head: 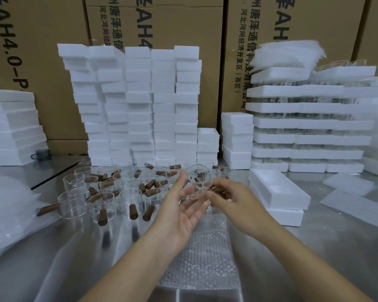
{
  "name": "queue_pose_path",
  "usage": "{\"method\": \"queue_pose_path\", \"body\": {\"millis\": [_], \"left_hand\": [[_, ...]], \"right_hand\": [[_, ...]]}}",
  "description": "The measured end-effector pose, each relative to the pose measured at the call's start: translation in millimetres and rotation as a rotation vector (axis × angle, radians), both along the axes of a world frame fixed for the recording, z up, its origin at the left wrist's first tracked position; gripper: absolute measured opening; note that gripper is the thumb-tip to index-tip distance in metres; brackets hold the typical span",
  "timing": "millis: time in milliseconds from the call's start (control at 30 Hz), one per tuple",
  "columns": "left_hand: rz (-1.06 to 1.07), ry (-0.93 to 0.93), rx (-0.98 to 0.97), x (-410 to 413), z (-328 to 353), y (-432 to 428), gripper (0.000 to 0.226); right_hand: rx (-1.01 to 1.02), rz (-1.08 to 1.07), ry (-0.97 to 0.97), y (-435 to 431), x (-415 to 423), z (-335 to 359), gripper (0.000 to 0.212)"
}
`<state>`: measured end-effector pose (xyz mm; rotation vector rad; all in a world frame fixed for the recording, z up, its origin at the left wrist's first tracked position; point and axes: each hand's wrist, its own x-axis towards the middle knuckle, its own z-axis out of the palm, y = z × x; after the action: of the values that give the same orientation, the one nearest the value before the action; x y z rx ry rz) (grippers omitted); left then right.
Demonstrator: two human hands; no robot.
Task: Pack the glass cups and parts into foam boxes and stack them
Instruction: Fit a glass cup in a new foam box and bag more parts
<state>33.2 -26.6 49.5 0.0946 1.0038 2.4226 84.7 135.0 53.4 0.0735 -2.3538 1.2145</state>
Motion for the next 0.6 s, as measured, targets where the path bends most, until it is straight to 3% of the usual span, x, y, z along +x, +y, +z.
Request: {"method": "queue_pose_path", "body": {"millis": [267, 400, 467, 600], "left_hand": [[0.018, 0.068, 0.019, -4.6, 2.3, -1.3, 0.082], [-0.023, 0.235, -0.036, -3.1, 4.6, -5.9, 0.070], [0.052, 0.364, -0.183, -3.6, 5.6, -5.4, 0.059], [0.365, 0.724, -0.683, -7.4, 7.0, -8.4, 0.020]], "right_hand": [[0.022, 0.009, -0.036, 2.0, 0.4, 3.3, 0.018], [0.024, 0.046, -0.063, 6.2, 0.6, 3.7, 0.016], [-0.024, 0.039, -0.060, 10.2, -0.8, 3.8, 0.013], [-0.229, -0.105, 0.032, 21.6, -2.8, 6.9, 0.005]]}}
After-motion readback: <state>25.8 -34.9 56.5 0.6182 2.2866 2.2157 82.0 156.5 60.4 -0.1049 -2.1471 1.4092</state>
